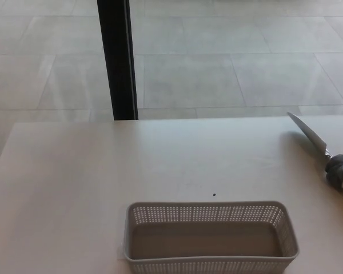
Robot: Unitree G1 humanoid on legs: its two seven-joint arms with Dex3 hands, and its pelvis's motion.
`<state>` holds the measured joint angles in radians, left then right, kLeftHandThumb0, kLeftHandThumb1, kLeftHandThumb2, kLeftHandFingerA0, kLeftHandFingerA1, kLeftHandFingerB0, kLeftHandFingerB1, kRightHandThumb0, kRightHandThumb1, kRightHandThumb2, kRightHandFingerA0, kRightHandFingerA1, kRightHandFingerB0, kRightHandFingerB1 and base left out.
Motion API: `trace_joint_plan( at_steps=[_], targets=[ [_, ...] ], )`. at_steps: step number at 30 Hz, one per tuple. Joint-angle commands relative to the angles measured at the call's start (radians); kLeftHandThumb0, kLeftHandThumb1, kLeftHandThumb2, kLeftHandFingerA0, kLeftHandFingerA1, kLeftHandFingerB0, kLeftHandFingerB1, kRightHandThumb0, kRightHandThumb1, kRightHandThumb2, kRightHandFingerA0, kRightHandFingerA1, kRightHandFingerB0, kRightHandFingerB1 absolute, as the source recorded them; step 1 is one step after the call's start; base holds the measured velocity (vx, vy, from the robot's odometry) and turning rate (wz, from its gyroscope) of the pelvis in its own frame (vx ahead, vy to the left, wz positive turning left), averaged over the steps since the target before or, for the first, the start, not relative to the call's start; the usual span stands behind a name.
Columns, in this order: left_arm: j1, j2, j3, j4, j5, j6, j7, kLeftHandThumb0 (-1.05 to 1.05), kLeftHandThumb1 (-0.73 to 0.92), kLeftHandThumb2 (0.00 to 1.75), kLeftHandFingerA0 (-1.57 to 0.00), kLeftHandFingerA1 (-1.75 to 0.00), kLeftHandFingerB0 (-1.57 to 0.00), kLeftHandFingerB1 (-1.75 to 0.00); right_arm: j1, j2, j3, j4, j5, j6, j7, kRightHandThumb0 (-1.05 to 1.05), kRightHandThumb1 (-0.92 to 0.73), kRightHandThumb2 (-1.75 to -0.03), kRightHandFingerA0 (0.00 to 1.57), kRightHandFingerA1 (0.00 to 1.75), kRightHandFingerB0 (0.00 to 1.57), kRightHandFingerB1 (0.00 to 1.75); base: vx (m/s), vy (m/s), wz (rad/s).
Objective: A garden tool is kept on the righthand side and a container is kept on the lefthand side on a desk infront of the robot. the robot uses its right hand to pick up the garden tool and makes a scooping motion inside the container
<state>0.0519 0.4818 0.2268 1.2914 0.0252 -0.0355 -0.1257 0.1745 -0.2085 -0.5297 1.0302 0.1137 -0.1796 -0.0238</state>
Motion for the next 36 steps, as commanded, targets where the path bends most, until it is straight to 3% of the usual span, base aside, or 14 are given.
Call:
trace_joint_plan(
  at_steps=[1, 2, 3, 6, 10, 13, 19, 25, 28, 30, 32, 34, 35, 36],
  targets=[
    [-0.014, 0.019, 0.001, 0.019, -0.004, 0.019, -0.007, -0.50, 0.66, 0.60, -0.61, -0.63, -0.56, -0.50, -0.094, -0.096, -0.136, 0.081, 0.170, 0.018, 0.051, -0.37, -0.45, -1.02, 0.02, 0.52, 0.00, 0.49, 0.00, 0.000, 0.00],
    [-0.012, 0.019, -0.001, 0.019, -0.003, 0.018, -0.007, -0.50, 0.66, 0.60, -0.61, -0.63, -0.56, -0.50, -0.101, -0.104, -0.148, 0.099, 0.174, 0.019, 0.056, -0.37, -0.45, -1.02, 0.02, 0.52, 0.00, 0.49, 0.00, 0.000, 0.00],
    [-0.005, 0.020, 0.007, 0.010, -0.014, 0.006, -0.022, -0.51, 0.67, 0.60, -0.59, -0.65, -0.53, -0.51, -0.129, -0.149, -0.174, 0.086, 0.192, 0.020, 0.083, -0.80, -0.62, -0.97, 0.00, 0.20, 0.00, 0.16, 0.00, 0.000, 0.00],
    [-0.015, 0.023, 0.014, 0.012, -0.022, 0.024, -0.031, -0.51, 0.66, 0.60, -0.58, -0.65, -0.53, -0.51, -0.177, -0.197, -0.201, 0.074, 0.205, 0.046, 0.099, -0.94, -0.68, -1.00, 0.00, 0.06, 0.00, 0.01, 0.00, 0.000, 0.00],
    [-0.011, 0.023, 0.004, 0.017, -0.008, 0.005, -0.026, -0.51, 0.68, 0.60, -0.63, -0.61, -0.57, -0.49, -0.261, -0.298, -0.229, 0.005, 0.227, 0.082, 0.121, -0.87, -0.64, -1.03, 0.00, 0.15, 0.00, 0.10, 0.00, 0.000, 0.00],
    [-0.008, 0.018, 0.024, 0.014, -0.028, 0.011, -0.034, -0.52, 0.65, 0.59, -0.64, -0.66, -0.58, -0.51, -0.299, -0.363, -0.206, -0.092, 0.210, 0.125, 0.112, -1.02, -0.72, -1.09, 0.00, 0.06, 0.00, 0.00, 0.00, 0.000, 0.00],
    [0.000, 0.016, 0.019, 0.015, -0.018, 0.007, -0.034, -0.50, 0.67, 0.60, -0.57, -0.61, -0.53, -0.50, -0.439, -0.459, -0.151, -0.461, 0.180, 0.218, 0.056, -1.04, -0.68, -1.13, 0.00, 0.05, 0.00, 0.00, 0.00, 0.000, 0.00],
    [-0.004, 0.016, 0.022, 0.016, -0.018, 0.008, -0.025, -0.52, 0.66, 0.60, -0.60, -0.65, -0.56, -0.50, -0.601, -0.503, -0.003, -0.618, 0.115, 0.315, 0.088, -1.05, -0.68, -1.14, 0.00, 0.37, 0.00, 0.30, 0.00, 0.000, 0.00],
    [-0.002, 0.017, 0.026, 0.016, -0.020, 0.013, -0.030, -0.52, 0.66, 0.60, -0.61, -0.66, -0.56, -0.52, -0.619, -0.542, 0.105, -0.644, 0.047, 0.316, 0.143, -1.05, -0.73, -1.18, 0.00, 0.37, 0.00, 0.27, 0.00, 0.000, 0.00],
    [-0.006, 0.018, 0.024, 0.020, -0.017, 0.015, -0.031, -0.52, 0.66, 0.60, -0.58, -0.65, -0.53, -0.51, -0.608, -0.574, 0.179, -0.727, -0.004, 0.409, 0.131, -1.05, -0.70, -1.17, 0.00, 0.19, 0.00, 0.14, 0.00, 0.000, 0.00],
    [-0.006, 0.019, 0.016, 0.021, -0.007, 0.014, -0.023, -0.51, 0.67, 0.60, -0.61, -0.63, -0.54, -0.50, -0.610, -0.596, 0.262, -0.754, -0.074, 0.420, 0.136, -0.94, -0.64, -1.08, 0.05, 0.19, 0.11, 0.09, -0.01, -0.006, 0.05],
    [-0.004, 0.018, 0.017, 0.022, -0.009, 0.013, -0.021, -0.52, 0.67, 0.60, -0.62, -0.65, -0.55, -0.51, -0.608, -0.634, 0.327, -0.760, -0.135, 0.431, 0.149, -0.85, -0.62, -1.09, 0.02, 0.25, 0.03, 0.16, 0.00, 0.000, 0.00],
    [-0.005, 0.018, 0.016, 0.024, -0.007, 0.012, -0.019, -0.52, 0.67, 0.60, -0.62, -0.64, -0.55, -0.50, -0.611, -0.641, 0.353, -0.756, -0.148, 0.419, 0.160, -0.94, -0.83, -0.67, 0.00, 0.34, 0.00, 0.27, 0.00, 0.000, 0.00],
    [-0.002, 0.017, 0.019, 0.029, -0.009, 0.010, -0.019, -0.52, 0.66, 0.60, -0.63, -0.63, -0.56, -0.50, -0.621, -0.640, 0.376, -0.764, -0.137, 0.470, 0.177, -0.84, -0.59, -1.06, 0.02, 0.22, 0.03, 0.19, 0.00, 0.000, 0.00]
  ],
)
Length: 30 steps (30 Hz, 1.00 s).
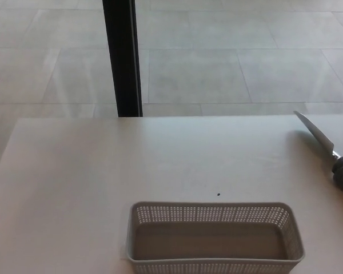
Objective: A garden tool is kept on the righthand side and a container is kept on the lefthand side on a desk infront of the robot. the robot uses its right hand to pick up the garden tool and makes a scooping motion inside the container
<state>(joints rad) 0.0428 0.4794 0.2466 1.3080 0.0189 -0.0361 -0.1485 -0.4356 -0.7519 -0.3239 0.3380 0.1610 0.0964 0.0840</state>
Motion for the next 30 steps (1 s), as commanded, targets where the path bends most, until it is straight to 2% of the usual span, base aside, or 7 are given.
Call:
trace_joint_plan(
  at_steps=[1, 3, 4, 13, 14, 26, 30],
  targets=[
    [0.008, 0.020, 0.000, 0.012, -0.003, 0.010, 0.002, -0.54, 0.65, 0.60, -0.64, -0.65, -0.57, -0.51, -0.017, -0.092, 0.188, -0.064, -0.188, 0.203, 0.076, -0.91, -0.63, -1.06, 0.04, 0.19, 0.10, 0.17, 0.00, 0.000, 0.00],
    [0.004, 0.019, -0.004, 0.013, 0.001, 0.013, 0.004, -0.54, 0.66, 0.60, -0.63, -0.62, -0.58, -0.50, -0.028, -0.103, 0.257, -0.073, -0.220, 0.233, 0.101, -0.89, -0.81, -0.65, 0.00, 0.35, 0.04, 0.27, 0.00, 0.000, 0.00],
    [0.004, 0.020, -0.005, 0.013, 0.001, 0.012, 0.003, -0.53, 0.66, 0.60, -0.63, -0.62, -0.57, -0.50, -0.044, -0.102, 0.297, -0.046, -0.243, 0.223, 0.112, -0.91, -0.65, -1.06, 0.05, 0.24, 0.09, 0.17, 0.00, 0.000, 0.00],
    [0.002, 0.018, -0.006, 0.018, 0.001, 0.016, 0.004, -0.52, 0.66, 0.60, -0.60, -0.60, -0.57, -0.49, -0.149, -0.029, 0.483, 0.246, -0.338, 0.158, 0.070, -0.90, -0.83, -0.65, 0.02, 0.35, 0.11, 0.24, 0.00, 0.000, 0.00],
    [0.001, 0.019, -0.002, 0.015, -0.004, 0.017, 0.004, -0.52, 0.66, 0.60, -0.60, -0.62, -0.56, -0.48, -0.159, -0.014, 0.505, 0.278, -0.351, 0.154, 0.065, -0.88, -0.65, -1.04, 0.03, 0.27, 0.12, 0.28, 0.00, 0.000, 0.00],
    [0.007, 0.013, -0.004, 0.015, -0.002, 0.014, 0.009, -0.51, 0.67, 0.60, -0.62, -0.61, -0.56, -0.49, -0.196, 0.056, 0.669, 0.499, -0.460, 0.130, 0.039, -0.84, -0.84, -0.65, 0.01, 0.33, 0.14, 0.24, 0.00, 0.000, 0.00],
    [0.017, 0.014, -0.002, 0.012, -0.005, 0.003, 0.000, -0.51, 0.67, 0.60, -0.59, -0.63, -0.54, -0.50, -0.246, 0.084, 0.717, 0.523, -0.511, 0.139, 0.054, -0.83, -0.65, -1.05, 0.03, 0.32, 0.10, 0.34, 0.00, 0.000, 0.00]
  ],
)
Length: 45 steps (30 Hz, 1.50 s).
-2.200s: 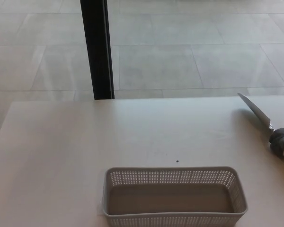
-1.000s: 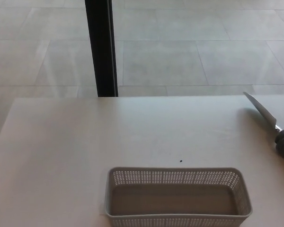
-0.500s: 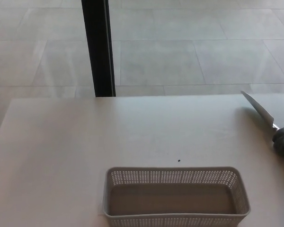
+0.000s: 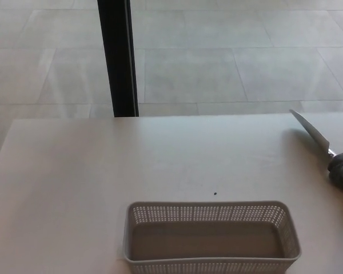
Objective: A garden tool is kept on the righthand side and a container is kept on the lefthand side on a desk infront of the robot. the robot uses its right hand to pick up the garden tool and makes a scooping motion inside the container
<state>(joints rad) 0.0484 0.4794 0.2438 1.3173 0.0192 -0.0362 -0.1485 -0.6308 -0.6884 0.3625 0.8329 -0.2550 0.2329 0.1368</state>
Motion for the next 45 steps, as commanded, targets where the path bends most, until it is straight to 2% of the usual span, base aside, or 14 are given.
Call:
trace_joint_plan(
  at_steps=[1, 12, 16, 30, 31, 32, 33, 34, 36, 37, 38, 39, 40, 45],
  targets=[
    [0.012, 0.014, 0.001, 0.003, -0.005, 0.004, 0.000, -0.51, 0.67, 0.60, -0.59, -0.63, -0.54, -0.50, -0.053, 0.021, 0.031, 0.033, -0.097, 0.001, 0.001, -0.83, -0.65, -1.05, 0.03, 0.32, 0.10, 0.34, 0.00, 0.000, 0.00],
    [0.017, 0.009, -0.011, 0.004, -0.001, 0.004, 0.003, -0.53, 0.66, 0.60, -0.63, -0.67, -0.55, -0.51, -0.192, 0.090, 0.090, 0.144, -0.195, 0.008, -0.012, -0.86, -0.66, -1.04, 0.05, 0.38, 0.12, 0.38, 0.00, 0.000, 0.00],
    [0.016, 0.007, -0.019, 0.007, 0.007, 0.004, 0.008, -0.53, 0.67, 0.60, -0.64, -0.61, -0.56, -0.48, -0.235, 0.105, 0.101, 0.172, -0.216, 0.008, -0.012, -0.88, -0.68, -1.06, 0.04, 0.39, 0.12, 0.39, 0.00, 0.000, 0.00],
    [0.026, 0.007, -0.020, -0.001, -0.001, -0.016, -0.013, -0.53, 0.70, 0.61, -0.64, -0.67, -0.57, -0.51, -0.161, 0.186, 0.110, 0.238, -0.253, 0.057, -0.018, -0.88, -0.66, -1.04, 0.07, 0.49, 0.10, 0.41, 0.00, 0.000, 0.00],
    [0.024, 0.006, -0.018, -0.005, -0.006, -0.012, -0.018, -0.54, 0.69, 0.61, -0.64, -0.67, -0.57, -0.51, -0.145, 0.210, 0.109, 0.242, -0.249, 0.063, -0.025, -0.39, -0.38, -1.03, 0.04, 0.54, 0.00, 0.48, 0.00, 0.000, 0.00],
    [0.024, 0.006, -0.018, -0.005, -0.006, -0.012, -0.018, -0.54, 0.69, 0.61, -0.64, -0.67, -0.57, -0.51, -0.145, 0.210, 0.107, 0.242, -0.251, 0.064, -0.025, -0.39, -0.38, -1.03, 0.04, 0.54, 0.00, 0.48, 0.00, 0.000, 0.00],
    [0.020, 0.004, -0.012, -0.004, -0.012, -0.002, -0.014, -0.54, 0.69, 0.61, -0.64, -0.62, -0.57, -0.48, -0.143, 0.227, 0.110, 0.247, -0.253, 0.060, -0.024, -0.88, -0.67, -1.04, 0.04, 0.49, 0.10, 0.42, 0.00, 0.000, 0.00],
    [0.021, 0.005, -0.014, -0.006, -0.009, -0.006, -0.011, -0.55, 0.69, 0.61, -0.63, -0.62, -0.57, -0.48, -0.145, 0.239, 0.107, 0.251, -0.252, 0.062, -0.027, -0.39, -0.38, -1.03, 0.03, 0.53, 0.00, 0.48, 0.00, 0.000, 0.00],
    [0.021, 0.007, -0.011, -0.006, -0.012, -0.005, -0.015, -0.55, 0.69, 0.61, -0.63, -0.61, -0.56, -0.48, -0.147, 0.249, 0.105, 0.260, -0.253, 0.058, -0.031, -0.39, -0.38, -1.03, 0.04, 0.54, 0.00, 0.49, 0.00, 0.000, 0.00],
    [0.019, 0.009, -0.017, -0.007, -0.005, -0.001, -0.012, -0.55, 0.70, 0.61, -0.63, -0.61, -0.56, -0.47, -0.146, 0.254, 0.112, 0.265, -0.260, 0.056, -0.025, -0.88, -0.85, -0.66, 0.06, 0.41, 0.16, 0.27, 0.00, 0.000, 0.00],
    [0.019, 0.010, -0.020, -0.006, -0.002, -0.009, -0.013, -0.53, 0.71, 0.61, -0.64, -0.60, -0.55, -0.48, -0.145, 0.261, 0.119, 0.265, -0.268, 0.064, -0.024, -0.89, -0.68, -1.08, 0.00, 0.45, 0.09, 0.40, 0.00, 0.000, 0.00],
    [0.019, 0.010, -0.021, -0.006, -0.002, -0.010, -0.013, -0.53, 0.71, 0.61, -0.64, -0.60, -0.55, -0.48, -0.145, 0.262, 0.119, 0.266, -0.270, 0.065, -0.024, -0.89, -0.68, -1.08, 0.00, 0.45, 0.09, 0.40, 0.00, 0.000, 0.00],
    [0.018, 0.008, -0.021, -0.004, -0.001, -0.009, -0.007, -0.54, 0.71, 0.61, -0.63, -0.62, -0.55, -0.48, -0.131, 0.275, 0.115, 0.259, -0.269, 0.073, -0.038, -0.89, -0.84, -0.65, 0.07, 0.46, 0.19, 0.29, 0.00, 0.000, 0.00],
    [0.016, 0.006, -0.014, -0.014, -0.013, -0.013, -0.025, -0.56, 0.72, 0.62, -0.60, -0.69, -0.54, -0.51, -0.096, 0.297, 0.135, 0.264, -0.297, 0.076, -0.070, -0.82, -0.75, -0.63, 0.12, 0.51, 0.18, 0.30, 0.00, 0.000, 0.00]
  ],
)
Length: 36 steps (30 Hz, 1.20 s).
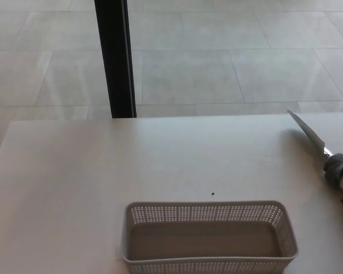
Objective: A garden tool is kept on the righthand side and a container is kept on the lefthand side on a desk infront of the robot. the robot uses its right hand to pick up the garden tool and makes a scooping motion inside the container
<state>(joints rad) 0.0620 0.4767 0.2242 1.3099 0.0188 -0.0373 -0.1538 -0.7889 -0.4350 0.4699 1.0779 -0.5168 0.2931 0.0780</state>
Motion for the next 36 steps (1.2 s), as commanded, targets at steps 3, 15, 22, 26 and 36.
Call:
trace_joint_plan(
  at_steps=[3, 15, 22, 26, 36],
  targets=[
    [0.001, 0.010, 0.012, -0.013, -0.021, -0.004, -0.030, -0.57, 0.72, 0.61, -0.58, -0.67, -0.53, -0.51, 0.102, 0.053, 0.040, 0.025, -0.059, -0.012, -0.115, -0.64, -0.57, -0.89, 0.63, 0.92, 0.19, 0.44, 0.00, 0.000, 0.00],
    [-0.013, 0.010, 0.015, 0.008, -0.005, 0.007, -0.009, -0.58, 0.71, 0.61, -0.65, -0.61, -0.58, -0.47, 0.216, 0.010, 0.102, 0.006, -0.145, -0.188, -0.359, -0.32, -0.78, -0.70, 0.77, 1.56, 0.74, 0.79, 0.00, 0.000, 0.00],
    [-0.003, 0.015, 0.013, 0.003, -0.008, -0.001, -0.029, -0.56, 0.71, 0.61, -0.62, -0.65, -0.55, -0.50, 0.280, -0.033, 0.118, 0.006, -0.155, -0.226, -0.347, -0.32, -0.78, -0.69, 0.76, 1.55, 0.73, 0.70, 0.00, 0.000, 0.00],
    [0.004, 0.017, 0.004, -0.009, 0.000, -0.013, -0.028, -0.57, 0.72, 0.61, -0.61, -0.67, -0.54, -0.51, 0.322, -0.074, 0.118, -0.013, -0.168, -0.302, -0.452, -0.31, -0.81, -0.76, 0.84, 1.61, 0.78, 0.94, 0.00, 0.000, 0.00],
    [0.000, 0.021, 0.016, -0.003, -0.013, -0.003, -0.029, -0.56, 0.69, 0.60, -0.62, -0.66, -0.57, -0.51, 0.377, -0.187, -0.090, -0.089, -0.065, -0.567, -0.717, -0.22, -0.66, -0.69, 0.93, 1.62, 0.85, 0.89, 0.00, 0.000, 0.00]
  ],
)
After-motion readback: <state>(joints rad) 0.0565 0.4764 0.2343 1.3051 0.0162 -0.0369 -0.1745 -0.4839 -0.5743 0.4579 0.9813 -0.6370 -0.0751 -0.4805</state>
